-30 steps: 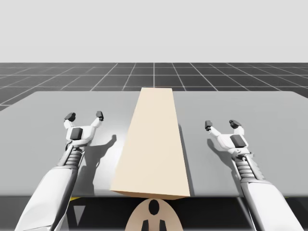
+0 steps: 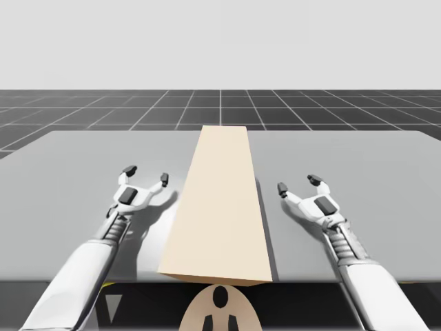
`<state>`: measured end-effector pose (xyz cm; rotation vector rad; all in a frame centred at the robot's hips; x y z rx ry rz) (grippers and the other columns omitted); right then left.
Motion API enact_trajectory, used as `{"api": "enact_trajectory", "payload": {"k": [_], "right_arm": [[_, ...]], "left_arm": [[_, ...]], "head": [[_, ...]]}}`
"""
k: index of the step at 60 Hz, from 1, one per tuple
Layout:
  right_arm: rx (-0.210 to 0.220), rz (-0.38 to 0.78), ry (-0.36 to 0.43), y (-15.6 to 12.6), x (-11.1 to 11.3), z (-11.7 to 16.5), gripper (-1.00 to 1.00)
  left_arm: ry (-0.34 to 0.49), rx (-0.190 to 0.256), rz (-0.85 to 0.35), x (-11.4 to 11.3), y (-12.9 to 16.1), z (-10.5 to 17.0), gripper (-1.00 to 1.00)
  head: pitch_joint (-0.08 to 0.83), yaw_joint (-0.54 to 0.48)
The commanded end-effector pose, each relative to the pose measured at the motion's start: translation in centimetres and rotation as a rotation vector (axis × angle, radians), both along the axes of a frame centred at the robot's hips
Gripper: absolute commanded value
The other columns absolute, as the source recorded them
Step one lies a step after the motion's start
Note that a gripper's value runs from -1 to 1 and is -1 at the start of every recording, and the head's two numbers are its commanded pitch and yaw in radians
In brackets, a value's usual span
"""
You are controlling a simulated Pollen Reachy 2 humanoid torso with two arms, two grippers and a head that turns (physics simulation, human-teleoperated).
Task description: Retrieve the object from inside the box.
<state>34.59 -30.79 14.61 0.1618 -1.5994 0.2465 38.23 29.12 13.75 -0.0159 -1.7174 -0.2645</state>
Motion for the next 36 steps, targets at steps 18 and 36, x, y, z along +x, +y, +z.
{"api": "enact_trajectory", "payload": {"k": [18, 36], "right_arm": [[-0.080, 0.333, -0.105, 3.9, -2.3, -0.5, -1.00], [-0.011, 0.550, -0.171, 7.8, -4.4, 0.2, -1.00]], "left_arm": [[0.005, 0.127, -0.439, -3.7, -4.9, -0.8, -1.00], [0.010, 0.181, -0.562, -5.3, -7.6, -1.5, -1.00]], "head": [[-0.006, -0.02], [0.008, -0.03]]}}
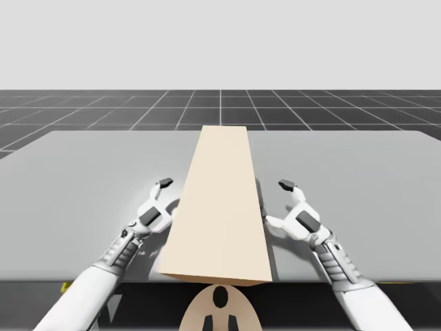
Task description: Retrieve the object from inside the box.
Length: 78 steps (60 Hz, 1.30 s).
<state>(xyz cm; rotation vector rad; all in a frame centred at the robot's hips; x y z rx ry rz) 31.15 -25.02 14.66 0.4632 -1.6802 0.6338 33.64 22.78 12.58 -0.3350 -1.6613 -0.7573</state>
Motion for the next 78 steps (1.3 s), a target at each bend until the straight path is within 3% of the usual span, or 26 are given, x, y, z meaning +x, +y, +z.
{"api": "enact_trajectory", "payload": {"k": [1, 4, 12, 20, 34, 42, 50, 57, 68, 76, 78], "right_arm": [[0.035, 0.145, -0.031, 2.3, -1.0, 0.1, -1.00], [0.043, 0.192, -0.026, 3.2, -1.2, 0.0, -1.00], [0.010, 0.249, -0.024, 5.0, -1.4, -0.2, -1.00], [0.030, 0.292, 0.011, 5.8, -1.1, -0.8, -1.00], [0.016, 0.368, 0.043, 7.6, 1.1, -2.9, -1.00], [0.020, 0.428, 0.012, 9.2, 2.2, -3.5, -1.00], [0.095, 0.512, 0.018, 11.0, 3.5, -4.4, -1.00], [0.085, 0.516, 0.031, 12.1, 4.2, -6.1, -1.00], [0.104, 0.536, 0.065, 13.5, 4.6, -7.3, -1.00], [0.134, 0.578, 0.129, 14.9, 4.9, -7.3, -1.00], [0.136, 0.600, 0.177, 15.3, 4.8, -7.5, -1.00]], "left_arm": [[-0.001, 0.036, -0.070, -0.8, -1.3, -0.4, -1.00], [0.000, 0.040, -0.074, -0.8, -1.5, -0.6, -1.00], [0.001, 0.045, -0.088, -0.8, -1.7, -0.8, -1.00], [0.007, 0.061, -0.109, -1.1, -2.0, -1.1, -1.00], [0.004, 0.076, -0.114, -1.1, -2.2, -1.2, -1.00], [-0.002, 0.078, -0.114, -1.2, -2.1, -1.1, -1.00], [-0.012, 0.079, -0.111, -1.3, -2.0, -0.9, -1.00], [-0.017, 0.074, -0.112, -1.3, -1.9, -0.8, -1.00], [-0.020, 0.072, -0.112, -1.4, -1.9, -0.7, -1.00], [-0.022, 0.075, -0.109, -1.4, -1.9, -0.7, -1.00], [-0.021, 0.075, -0.108, -1.4, -1.8, -0.7, -1.00]], "head": [[0.010, -0.03], [0.013, -0.03], [0.022, -0.04], [0.030, -0.05], [0.049, -0.06], [0.055, -0.07], [0.061, -0.07], [0.072, -0.07], [0.088, -0.07], [0.091, -0.08], [0.092, -0.08]]}}
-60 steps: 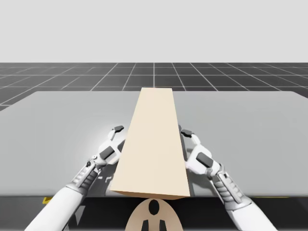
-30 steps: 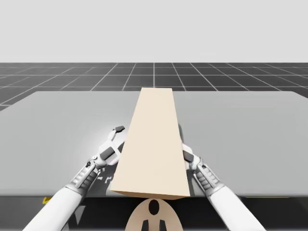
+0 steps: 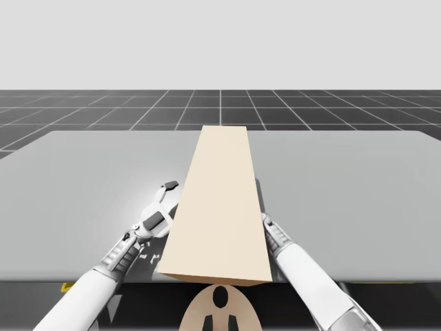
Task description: Retrieve the object from inside the box.
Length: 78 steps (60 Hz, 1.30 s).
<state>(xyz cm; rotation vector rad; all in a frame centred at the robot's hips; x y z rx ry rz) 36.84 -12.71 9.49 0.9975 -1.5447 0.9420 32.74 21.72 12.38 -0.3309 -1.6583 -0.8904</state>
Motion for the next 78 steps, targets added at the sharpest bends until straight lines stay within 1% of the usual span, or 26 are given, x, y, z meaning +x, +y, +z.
{"api": "enact_trajectory", "payload": {"k": [1, 2, 3, 5, 6, 7, 9, 12, 17, 21, 28, 31, 34, 37, 38, 39, 41, 42, 45, 46, 55, 57, 65, 68, 70, 78], "right_arm": [[0.016, 0.070, 0.146, 3.1, -1.0, -2.4, -1.00], [0.008, 0.075, 0.148, 3.1, -1.1, -2.5, -1.00], [-0.007, 0.087, 0.171, 3.3, -1.3, -2.7, -0.64], [-0.028, 0.088, 0.179, 3.4, -1.5, -2.9, -0.30], [-0.042, 0.096, 0.195, 3.5, -1.7, -3.1, 0.88], [-0.045, 0.100, 0.201, 3.5, -1.7, -3.1, 0.97], [-0.066, 0.096, 0.218, 3.5, -1.8, -3.3, 1.00], [-0.070, 0.100, 0.249, 3.4, -1.9, -3.3, 1.00], [-0.079, 0.097, 0.253, 3.3, -2.0, -3.3, 1.00], [-0.077, 0.090, 0.243, 3.0, -2.0, -3.0, 1.00], [-0.072, 0.039, 0.194, 1.7, -1.9, -1.7, 1.00], [-0.065, 0.011, 0.170, 0.4, -2.0, -0.8, 1.00], [-0.074, -0.015, 0.149, -0.7, -2.2, -0.3, 1.00], [-0.076, -0.050, 0.123, -2.6, -2.5, 0.4, 1.00], [-0.074, -0.055, 0.123, -2.9, -2.5, 0.5, 1.00], [-0.066, -0.067, 0.120, -3.9, -2.6, 0.8, 1.00], [-0.060, -0.080, 0.113, -4.5, -2.7, 0.9, 1.00], [-0.051, -0.096, 0.104, -5.5, -2.8, 1.0, 1.00], [-0.041, -0.111, 0.103, -6.5, -2.9, 1.1, 1.00], [-0.038, -0.133, 0.093, -7.5, -2.9, 1.2, 1.00], [-0.044, -0.254, 0.064, -12.3, -3.1, 1.5, 1.00], [-0.040, -0.272, 0.060, -13.2, -3.2, 1.6, 1.00], [-0.054, -0.353, 0.022, -16.0, -3.5, 2.2, 1.00], [-0.048, -0.380, 0.013, -17.0, -3.7, 2.6, 1.00], [-0.053, -0.411, 0.003, -17.9, -3.8, 2.9, 1.00], [-0.051, -0.505, -0.009, -20.3, -3.6, 3.9, 1.00]], "left_arm": [[0.020, -0.004, -0.030, -0.5, -0.8, -0.5, -1.00], [0.020, -0.004, -0.030, -0.5, -0.8, -0.5, -1.00], [0.019, -0.003, -0.028, -0.5, -0.8, -0.5, -1.00], [0.018, -0.002, -0.027, -0.5, -0.8, -0.5, -1.00], [0.017, -0.001, -0.026, -0.5, -0.8, -0.5, -1.00], [0.018, -0.001, -0.026, -0.5, -0.8, -0.5, -1.00], [0.017, 0.001, -0.025, -0.4, -0.8, -0.6, -1.00], [0.016, 0.003, -0.024, -0.5, -0.8, -0.6, -1.00], [0.015, 0.002, -0.022, -0.4, -0.8, -0.5, -1.00], [0.014, 0.002, -0.021, -0.4, -0.8, -0.5, -1.00], [0.012, -0.002, -0.014, -0.4, -0.7, -0.4, -1.00], [0.009, -0.005, -0.008, -0.4, -0.6, -0.4, -1.00], [0.007, -0.009, -0.003, -0.3, -0.6, -0.3, -1.00], [0.005, -0.017, 0.003, -0.3, -0.4, -0.1, -1.00], [0.004, -0.018, 0.004, -0.3, -0.4, -0.1, -1.00], [0.003, -0.022, 0.007, -0.2, -0.3, 0.0, -1.00], [0.002, -0.022, 0.008, -0.2, -0.3, 0.0, -1.00], [0.001, -0.025, 0.010, -0.2, -0.2, 0.0, -1.00], [0.000, -0.026, 0.011, -0.2, -0.1, 0.1, -1.00], [-0.001, -0.027, 0.013, -0.2, -0.1, 0.1, -1.00], [-0.004, -0.033, 0.018, -0.1, 0.1, 0.3, -1.00], [-0.004, -0.033, 0.019, -0.1, 0.1, 0.4, -1.00], [-0.008, -0.037, 0.022, -0.1, 0.2, 0.5, -1.00], [-0.008, -0.038, 0.023, -0.1, 0.2, 0.6, -1.00], [-0.008, -0.038, 0.023, -0.1, 0.3, 0.6, -1.00], [-0.010, -0.041, 0.026, -0.1, 0.3, 0.7, -1.00]], "head": [[0.092, -0.08], [0.093, -0.08], [0.093, -0.08], [0.093, -0.08], [0.093, -0.08], [0.093, -0.08], [0.094, -0.08], [0.095, -0.08], [0.095, -0.08], [0.095, -0.08], [0.094, -0.08], [0.091, -0.08], [0.089, -0.08], [0.088, -0.08], [0.088, -0.08], [0.087, -0.08], [0.087, -0.08], [0.086, -0.08], [0.084, -0.08], [0.084, -0.08], [0.080, -0.08], [0.080, -0.08], [0.076, -0.08], [0.076, -0.08], [0.076, -0.08], [0.072, -0.08]]}}
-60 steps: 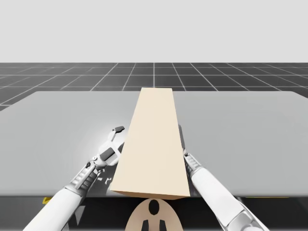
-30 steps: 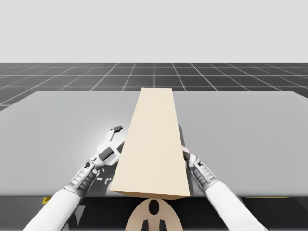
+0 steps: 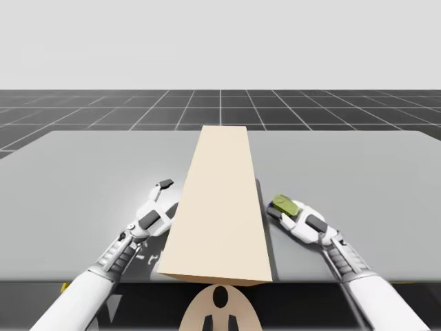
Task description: Retrieve the object from inside the box.
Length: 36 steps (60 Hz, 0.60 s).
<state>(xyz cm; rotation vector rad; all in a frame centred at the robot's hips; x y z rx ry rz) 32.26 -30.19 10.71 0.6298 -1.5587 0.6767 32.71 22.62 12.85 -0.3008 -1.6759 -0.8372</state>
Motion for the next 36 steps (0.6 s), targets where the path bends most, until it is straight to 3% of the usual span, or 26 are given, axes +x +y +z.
{"api": "enact_trajectory", "payload": {"k": [1, 9, 18, 28, 36], "right_arm": [[0.004, -0.117, -0.090, -3.0, 1.1, 2.8, 1.00], [0.023, -0.222, -0.126, -5.3, 2.1, 5.0, 1.00], [0.004, -0.350, -0.149, -6.8, 3.3, 8.2, 1.00], [0.040, -0.491, -0.220, -7.8, 4.5, 13.6, 1.00], [0.064, -0.525, -0.283, -7.7, 4.4, 17.6, 1.00]], "left_arm": [[-0.005, -0.019, -0.023, -0.1, -0.5, 0.2, -1.00], [-0.006, -0.022, -0.020, 0.0, -0.4, 0.3, -1.00], [-0.005, -0.025, -0.017, 0.0, -0.3, 0.3, -1.00], [-0.005, -0.029, -0.007, 0.1, -0.2, 0.4, -1.00], [-0.005, -0.030, -0.004, 0.1, -0.1, 0.4, -1.00]], "head": [[0.072, -0.08], [0.068, -0.07], [0.066, -0.07], [0.063, -0.07], [0.065, -0.07]]}}
